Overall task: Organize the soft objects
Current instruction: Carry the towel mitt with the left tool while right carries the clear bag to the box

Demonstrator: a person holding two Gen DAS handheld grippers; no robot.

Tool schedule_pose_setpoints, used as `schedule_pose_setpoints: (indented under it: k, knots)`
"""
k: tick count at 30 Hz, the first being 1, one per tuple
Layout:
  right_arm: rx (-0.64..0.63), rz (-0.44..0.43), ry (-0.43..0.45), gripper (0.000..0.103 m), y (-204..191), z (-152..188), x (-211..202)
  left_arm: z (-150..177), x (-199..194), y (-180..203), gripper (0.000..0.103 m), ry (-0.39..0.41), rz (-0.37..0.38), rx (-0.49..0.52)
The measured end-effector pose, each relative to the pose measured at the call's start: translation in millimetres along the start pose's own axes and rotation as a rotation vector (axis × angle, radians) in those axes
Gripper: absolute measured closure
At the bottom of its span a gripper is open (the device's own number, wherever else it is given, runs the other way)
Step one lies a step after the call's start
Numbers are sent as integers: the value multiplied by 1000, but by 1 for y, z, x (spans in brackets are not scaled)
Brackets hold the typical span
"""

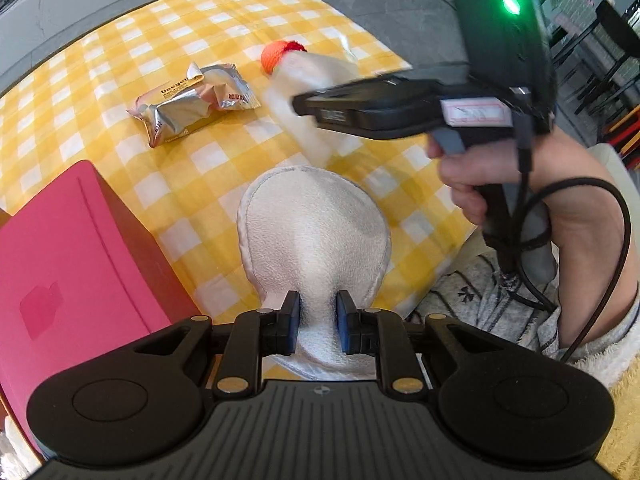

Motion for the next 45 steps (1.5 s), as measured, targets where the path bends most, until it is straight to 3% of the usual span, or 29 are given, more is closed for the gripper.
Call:
schedule_pose_setpoints:
  k: [6,13,22,31,42,45]
  knots:
    - [58,-3,48,103,16,0,-24,0,-15,-4,82,49,31,-37]
    - [65,-44,121,103,6,-15,-38,-12,-39,-8,82,122,72,-81]
    - [68,-95,188,103,-7,-31,-52,-21,-81,-24,82,290,96,-177]
    - [80,-134,255,103,-22,-44,-68,-18,-142,-65,82,462,-50,-219]
    - [26,-222,315,102,-72,-60,-89,3,-194,-114,82,607,-125,-301]
    - [16,-250,320,102,-91,-61,-93,11,-207,-132,82,645,-218,-306]
Point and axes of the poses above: each gripper's, at about its wrist camera, not at the fingertips, and x roughly the way its jaws point, y to its right, z to its underside, the point moved 7 cm from there along x, roughly the way its jaws point, and after that the axes turned 12 degrees about y, right-handed, at the moved point
